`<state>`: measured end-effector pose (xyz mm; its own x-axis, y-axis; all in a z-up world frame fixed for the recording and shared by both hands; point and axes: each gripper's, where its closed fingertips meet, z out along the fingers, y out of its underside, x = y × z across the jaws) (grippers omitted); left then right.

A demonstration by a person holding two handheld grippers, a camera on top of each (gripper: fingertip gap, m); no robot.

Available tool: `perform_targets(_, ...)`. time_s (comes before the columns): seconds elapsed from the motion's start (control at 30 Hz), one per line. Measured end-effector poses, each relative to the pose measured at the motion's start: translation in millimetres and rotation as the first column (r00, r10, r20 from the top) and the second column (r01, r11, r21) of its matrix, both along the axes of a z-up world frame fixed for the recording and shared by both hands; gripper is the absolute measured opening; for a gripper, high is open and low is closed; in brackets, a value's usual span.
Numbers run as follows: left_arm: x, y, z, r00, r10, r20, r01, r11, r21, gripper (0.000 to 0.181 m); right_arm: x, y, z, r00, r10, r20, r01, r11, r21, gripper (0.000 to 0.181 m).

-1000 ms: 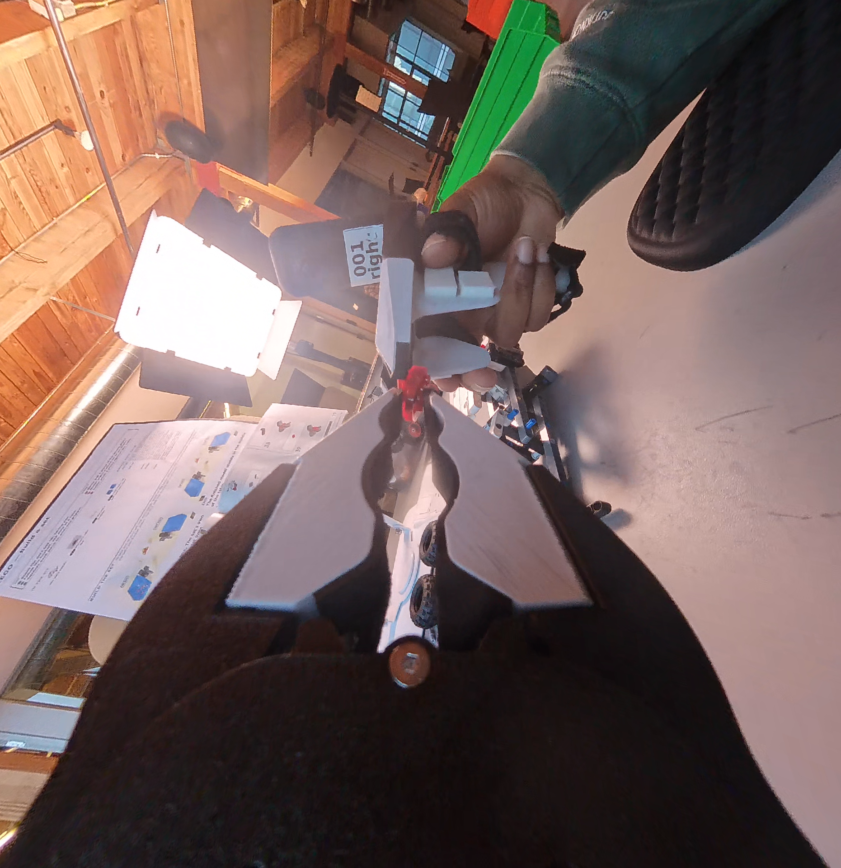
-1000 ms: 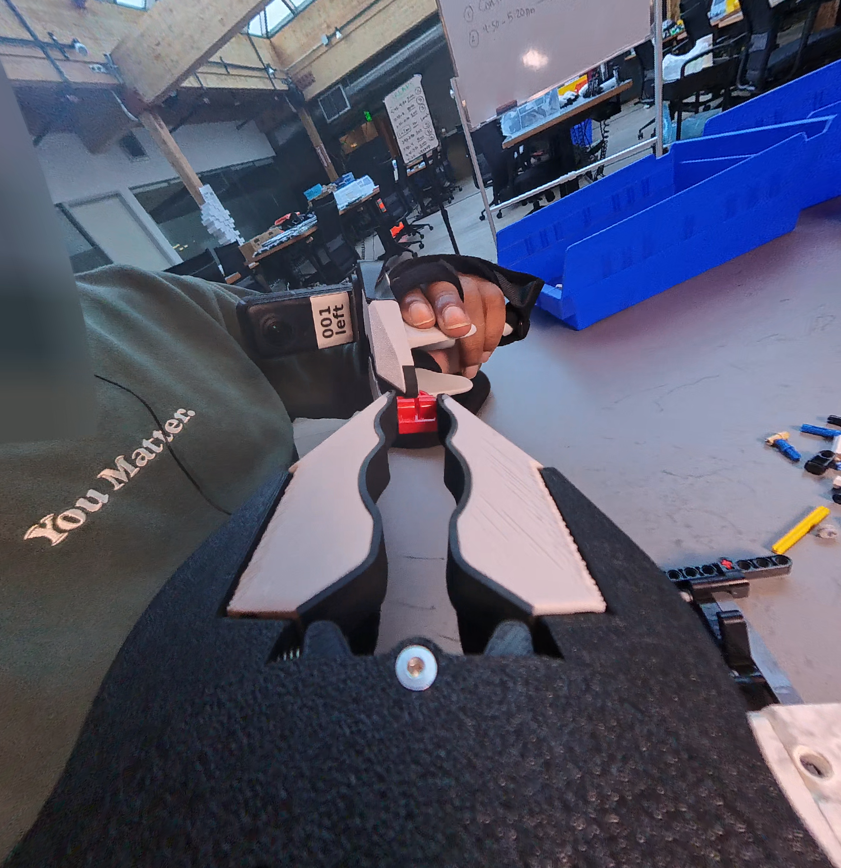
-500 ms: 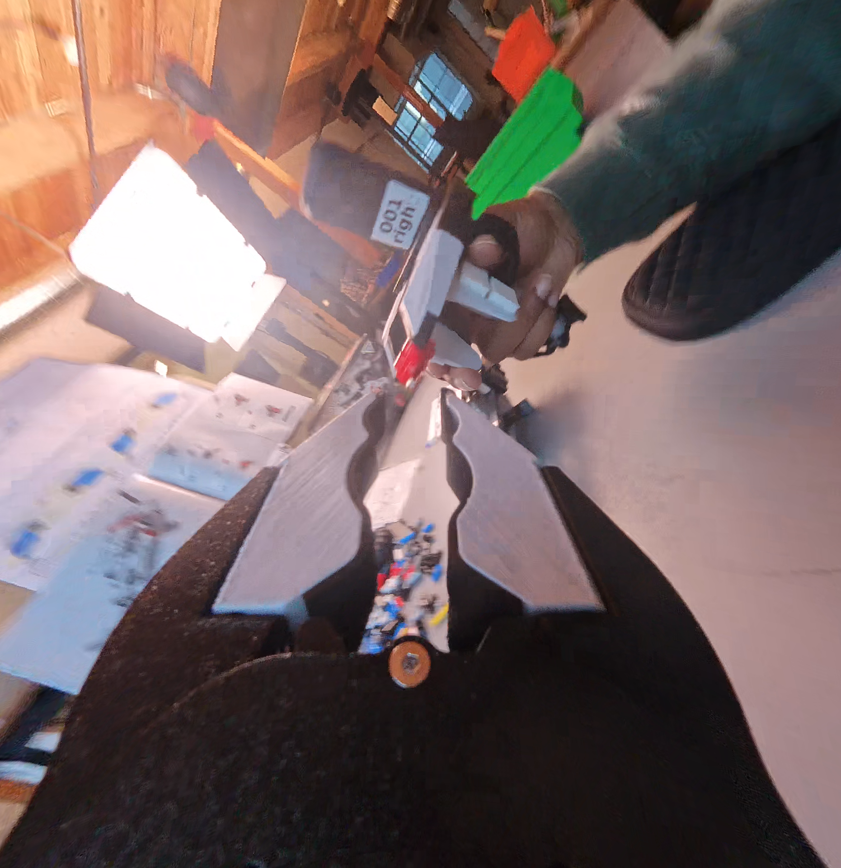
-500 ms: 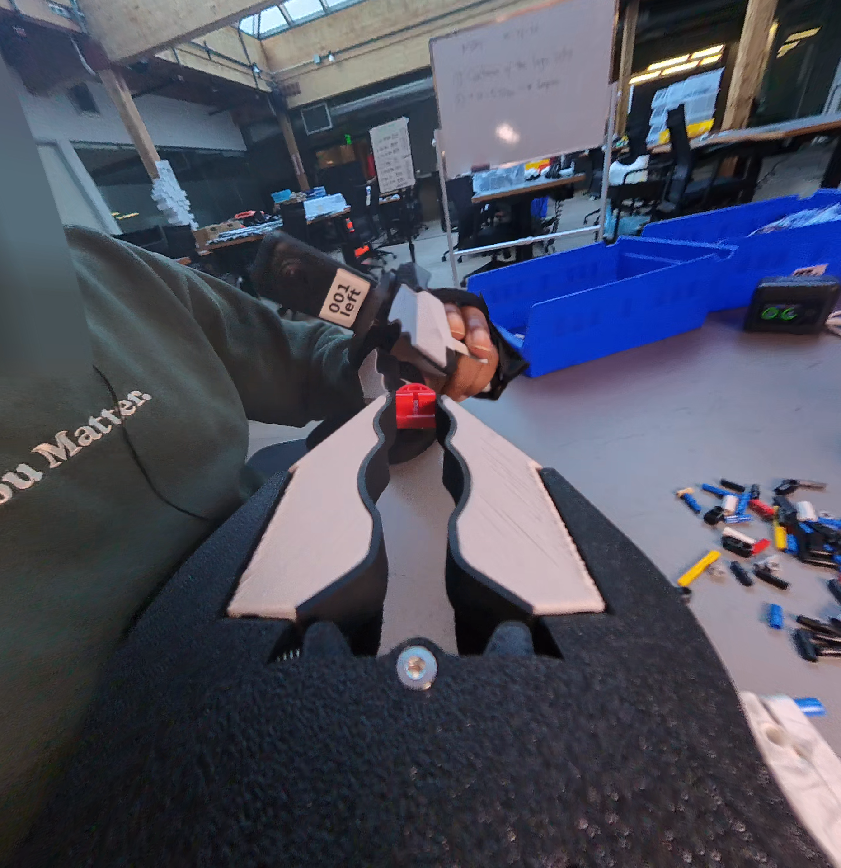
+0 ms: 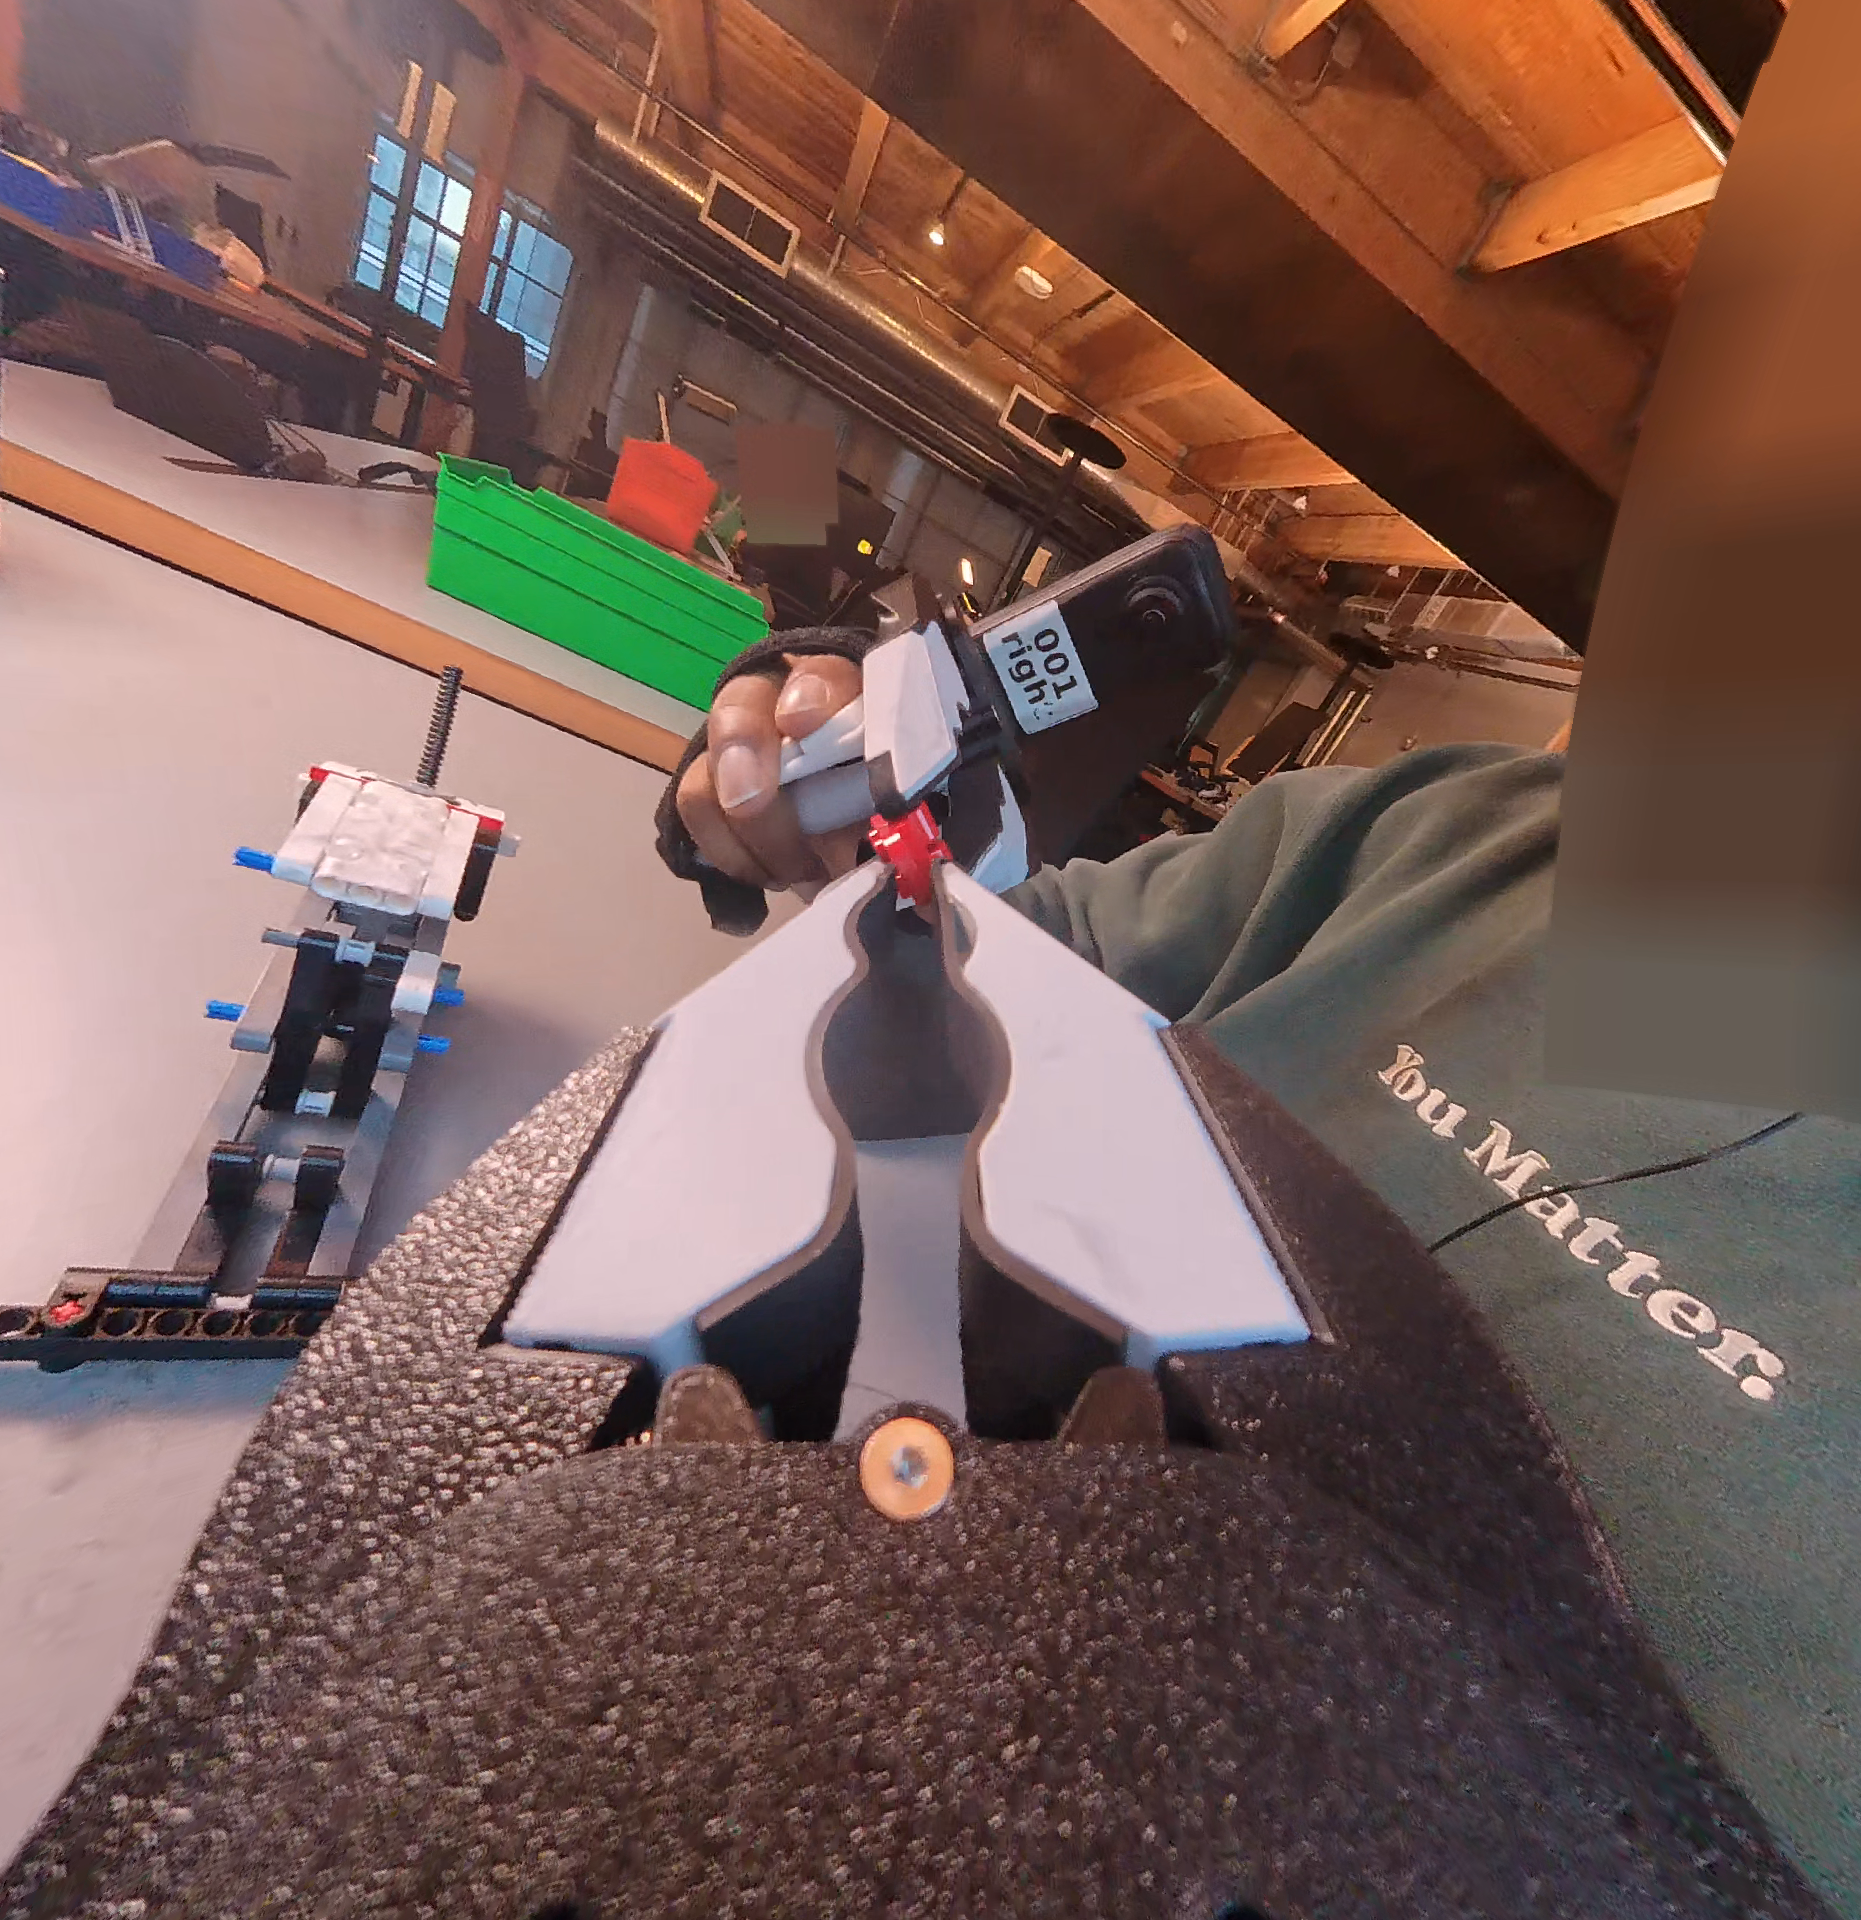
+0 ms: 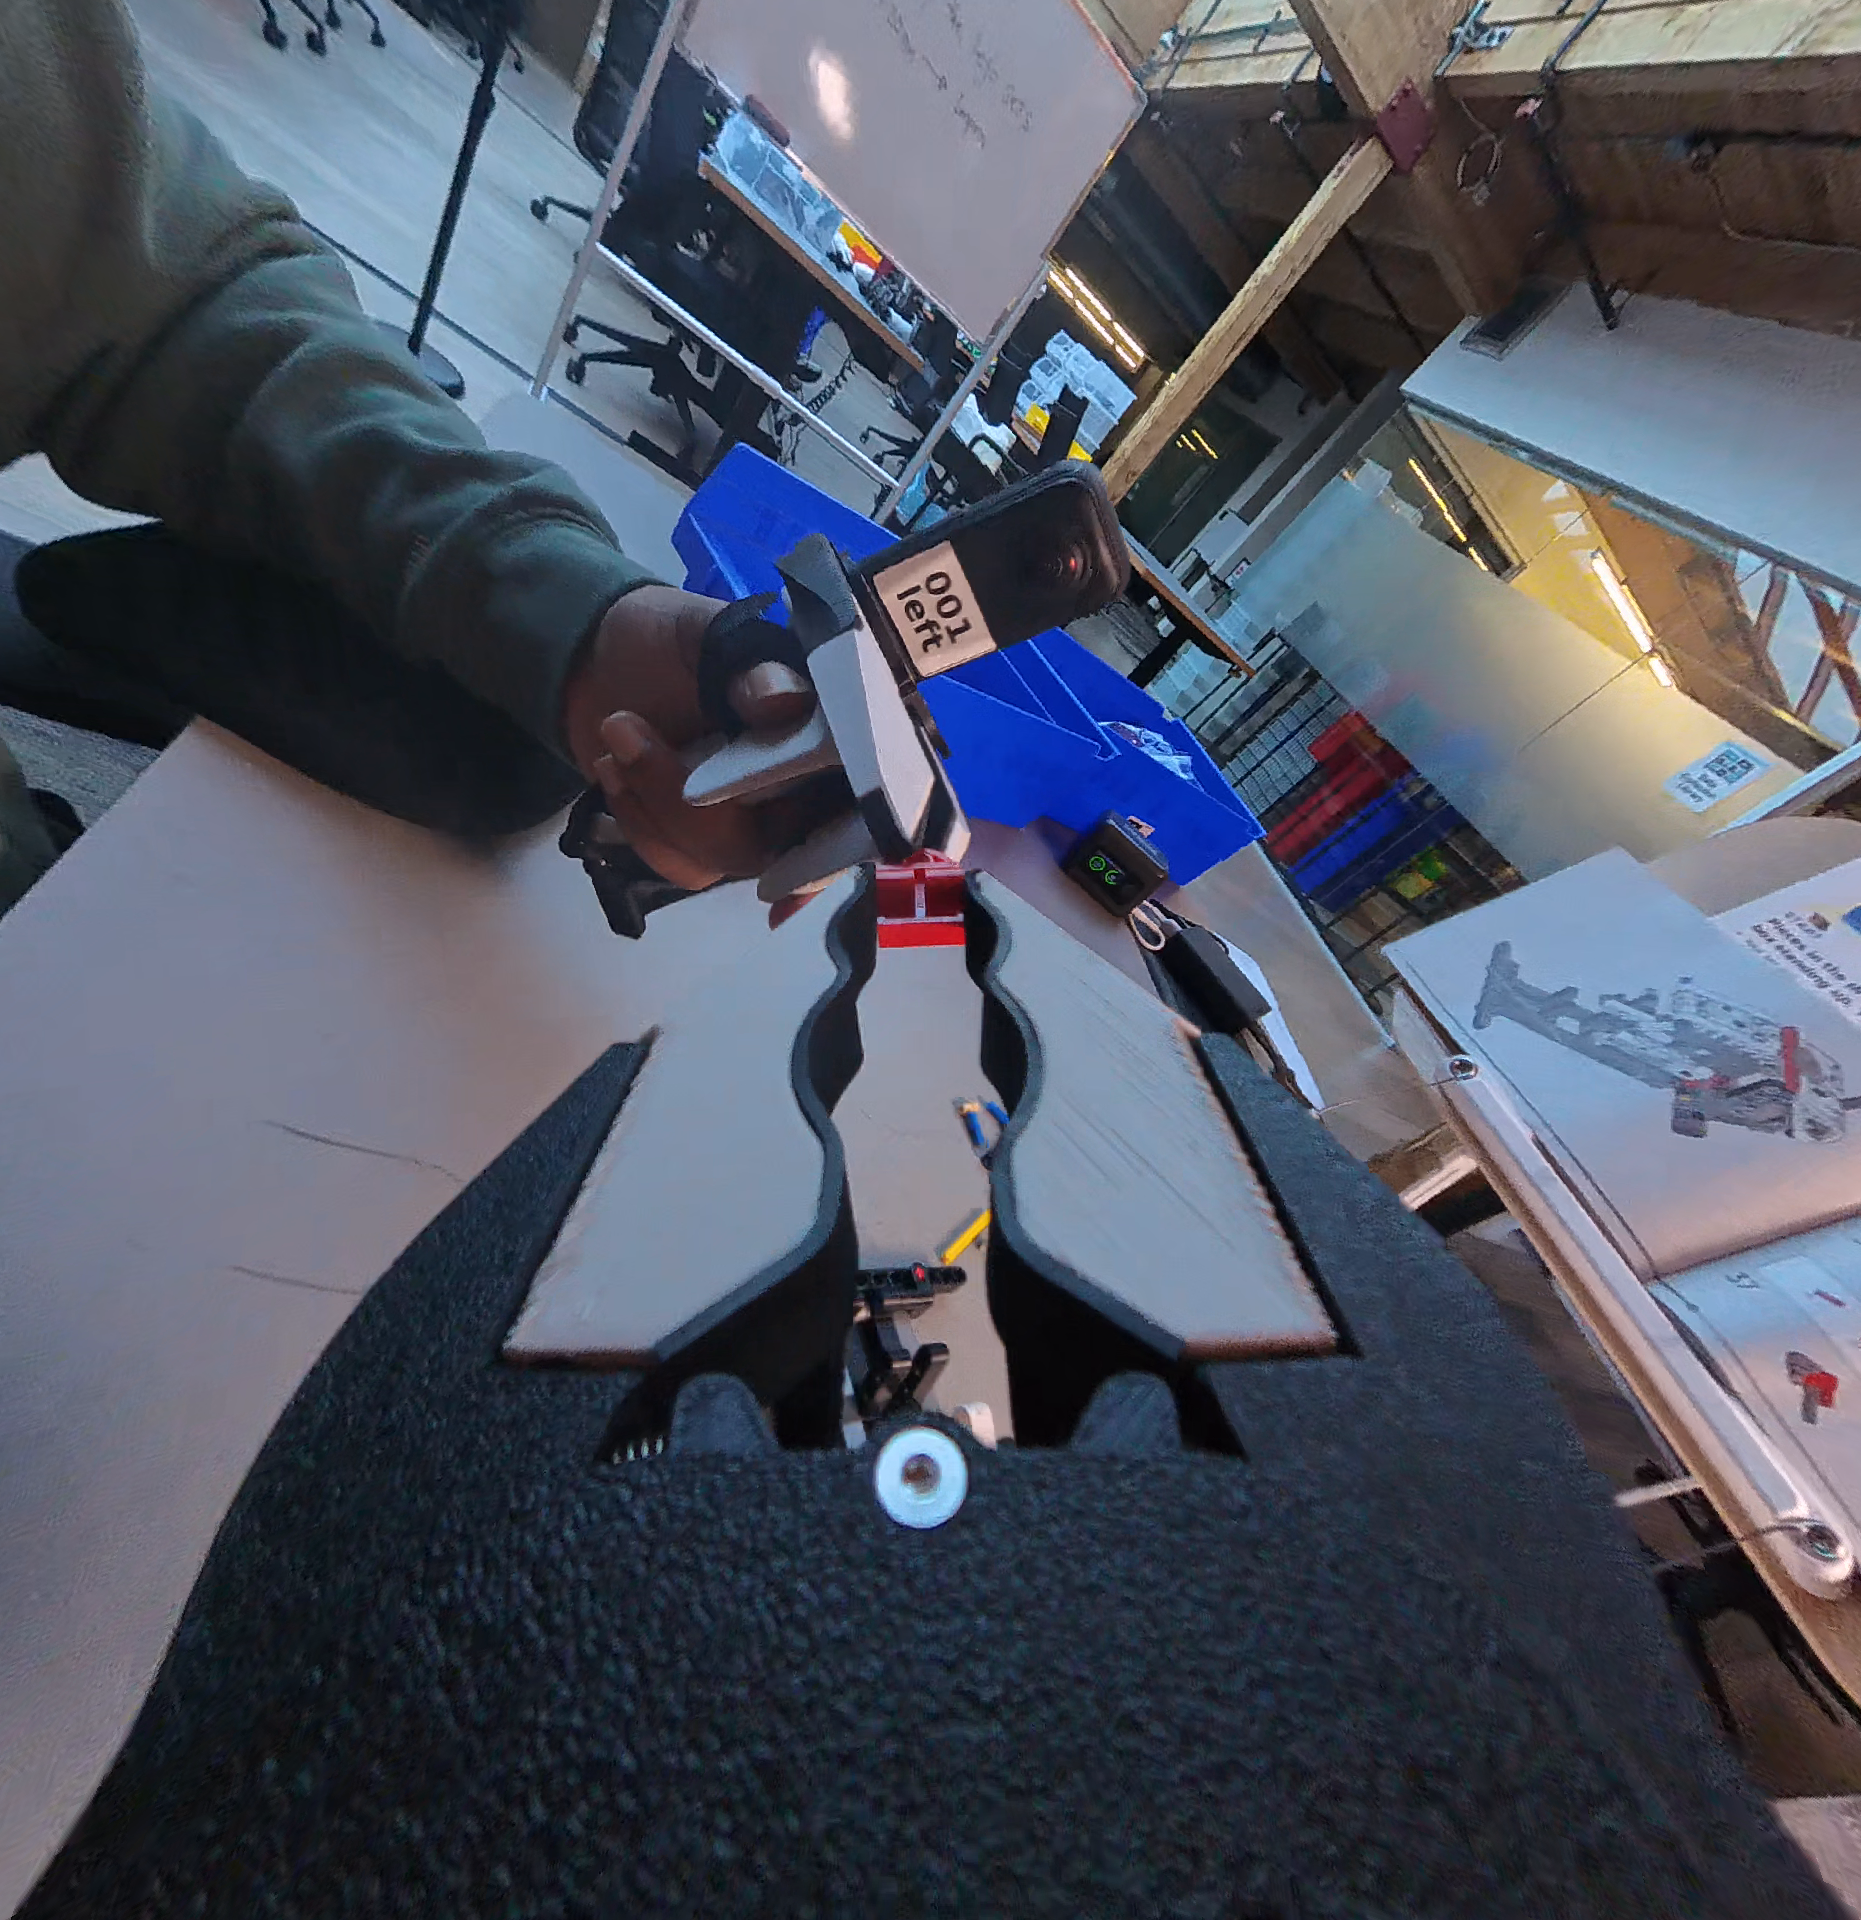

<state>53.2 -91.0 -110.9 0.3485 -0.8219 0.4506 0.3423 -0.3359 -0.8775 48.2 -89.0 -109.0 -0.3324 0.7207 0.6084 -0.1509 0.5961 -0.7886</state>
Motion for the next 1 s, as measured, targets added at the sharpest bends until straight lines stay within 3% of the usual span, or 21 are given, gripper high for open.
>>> perform_targets(0.13,0.5,0.2,-2.1,1.0,-0.018,0.026,0.019,0.999,-0.042,0.004,0.9,-0.6,-3.0,0.999,-0.034,-0.01,0.035,0.994,0.102,0.015)
perform_targets(0.3,-4.8,11.2,-13.1,0.991,0.092,-0.102,-0.096,0.995,-0.034,0.002,-3.4,7.7,-13.6,0.993,-0.116,-0.032,0.12,0.969,0.214,0.016)
perform_targets(0.43,-7.0,14.6,-15.6,0.985,0.125,-0.119,-0.13,0.991,-0.043,0.001,-6.0,10.1,-16.3,0.987,-0.155,-0.046,0.162,0.952,0.258,0.016)
perform_targets(0.63,-5.1,12.9,-17.7,0.993,0.084,-0.086,-0.092,0.992,-0.092,0.001,-6.4,5.7,-18.5,0.98,-0.172,-0.101,0.198,0.903,0.381,0.014)
perform_targets(0.87,-5.6,9.4,-17.3,1.0,0.002,-0.009,-0.003,0.986,-0.169,0.001,-5.9,-1.1,-17.8,0.984,-0.147,-0.101,0.174,0.911,0.373,0.012)
perform_targets(0.9,-8.4,12.7,-21.1,1.0,0.018,-0.019,-0.021,0.983,-0.183,0.001,-2.4,-10.8,-19.3,0.991,-0.086,-0.098,0.117,0.92,0.375,0.013)
perform_targets(0.93,-25.0,26.2,-30.1,0.993,0.11,-0.044,-0.117,0.972,-0.202,0.0,6.9,-36.9,-10.8,0.993,0.023,-0.113,0.012,0.952,0.304,0.013)
perform_targets(1.0,-48.2,28.8,-31.8,0.992,0.125,0.012,-0.118,0.963,-0.241,0.0,8.4,-53.4,-11.7,0.989,0.024,-0.144,0.044,0.891,0.452,0.014)
